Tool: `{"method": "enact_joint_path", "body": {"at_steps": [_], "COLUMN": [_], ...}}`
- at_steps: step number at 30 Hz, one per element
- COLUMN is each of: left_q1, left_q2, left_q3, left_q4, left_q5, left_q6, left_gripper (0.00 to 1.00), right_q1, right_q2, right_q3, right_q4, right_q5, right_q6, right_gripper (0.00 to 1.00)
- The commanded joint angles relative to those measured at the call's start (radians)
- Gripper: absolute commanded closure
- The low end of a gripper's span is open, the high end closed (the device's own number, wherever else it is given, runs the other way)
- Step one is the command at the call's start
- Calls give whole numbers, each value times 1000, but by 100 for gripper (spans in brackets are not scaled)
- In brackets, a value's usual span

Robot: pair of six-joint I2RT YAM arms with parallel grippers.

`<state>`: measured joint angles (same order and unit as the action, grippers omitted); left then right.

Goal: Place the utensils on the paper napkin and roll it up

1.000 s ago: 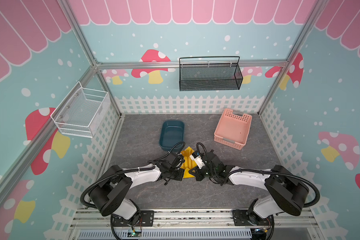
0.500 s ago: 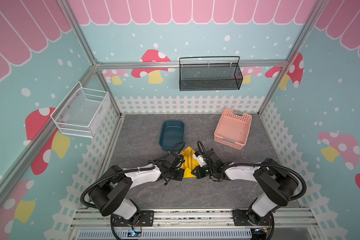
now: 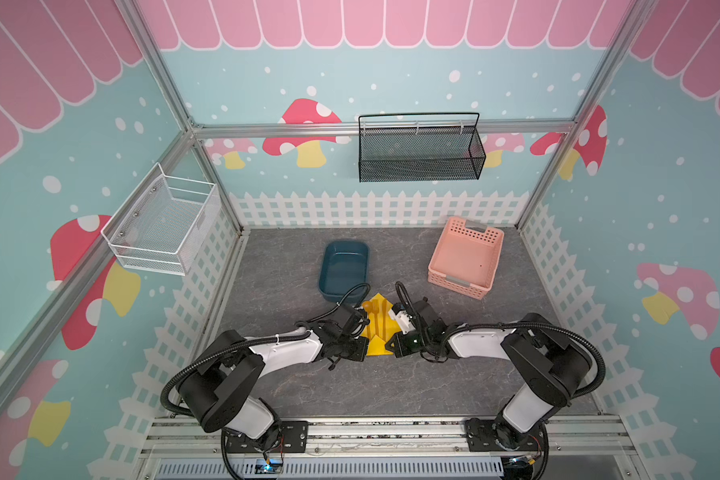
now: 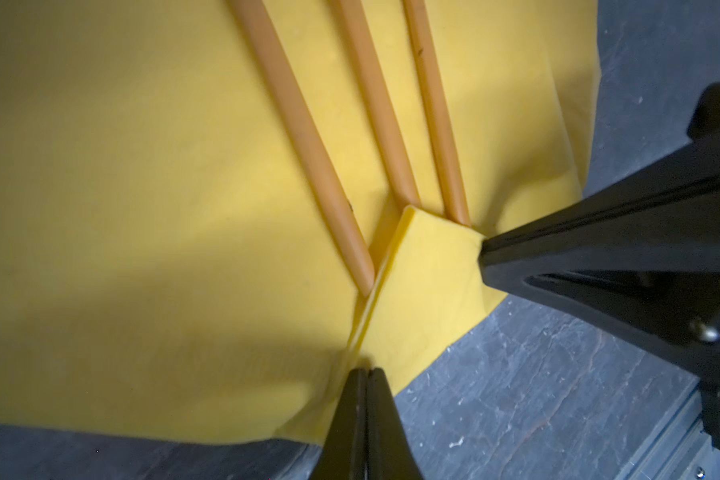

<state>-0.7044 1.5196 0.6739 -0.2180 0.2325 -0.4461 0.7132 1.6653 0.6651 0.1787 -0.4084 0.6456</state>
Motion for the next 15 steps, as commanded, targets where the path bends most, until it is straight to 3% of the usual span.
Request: {"method": "enact_joint_path", "body": {"at_steps": [1, 15], "left_q1": [9, 11], "left_q2": [10, 22], "left_q3": [13, 19], "left_q4": [14, 12], "left_q5": [13, 26], "left_q6": [-16, -14], "left_gripper": [94, 94], "right_q1": [-6, -6], "right_q2": [-11, -54], "right_q3": [0, -7], "right_q4": [-61, -87], "right_q5": [14, 2], "right_q6": [11, 18], "right_gripper": [95, 92]}}
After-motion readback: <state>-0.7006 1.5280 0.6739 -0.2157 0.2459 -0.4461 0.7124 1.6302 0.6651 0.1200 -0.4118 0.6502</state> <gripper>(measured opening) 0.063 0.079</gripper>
